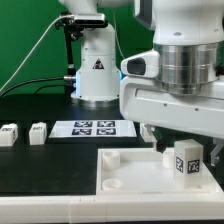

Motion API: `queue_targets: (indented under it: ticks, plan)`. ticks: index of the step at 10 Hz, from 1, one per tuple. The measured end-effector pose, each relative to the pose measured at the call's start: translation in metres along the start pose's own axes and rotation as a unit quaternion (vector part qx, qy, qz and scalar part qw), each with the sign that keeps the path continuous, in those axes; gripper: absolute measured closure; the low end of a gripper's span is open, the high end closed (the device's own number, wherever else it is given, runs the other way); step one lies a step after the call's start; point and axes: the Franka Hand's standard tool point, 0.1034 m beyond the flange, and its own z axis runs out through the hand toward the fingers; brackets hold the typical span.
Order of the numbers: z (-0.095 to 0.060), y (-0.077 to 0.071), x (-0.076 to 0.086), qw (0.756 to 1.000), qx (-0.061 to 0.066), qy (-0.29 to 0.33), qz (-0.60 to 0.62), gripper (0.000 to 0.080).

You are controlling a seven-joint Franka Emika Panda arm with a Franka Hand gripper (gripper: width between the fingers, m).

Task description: Assemble one leg

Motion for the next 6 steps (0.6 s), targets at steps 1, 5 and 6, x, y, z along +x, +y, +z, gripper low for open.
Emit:
queue_targets:
  ticks: [1, 5, 6]
  plan:
    - [0.0001, 0.001, 0.0005, 0.998, -0.002, -0.001, -0.058, 0.0151]
    - [0.0006, -0.0046, -0.0042, 0.956, -0.017, -0.003, -0.293, 0.0151]
    - [0.0009, -0.0036, -0.0036, 0.955, -0.017, -0.004, -0.296, 0.0151]
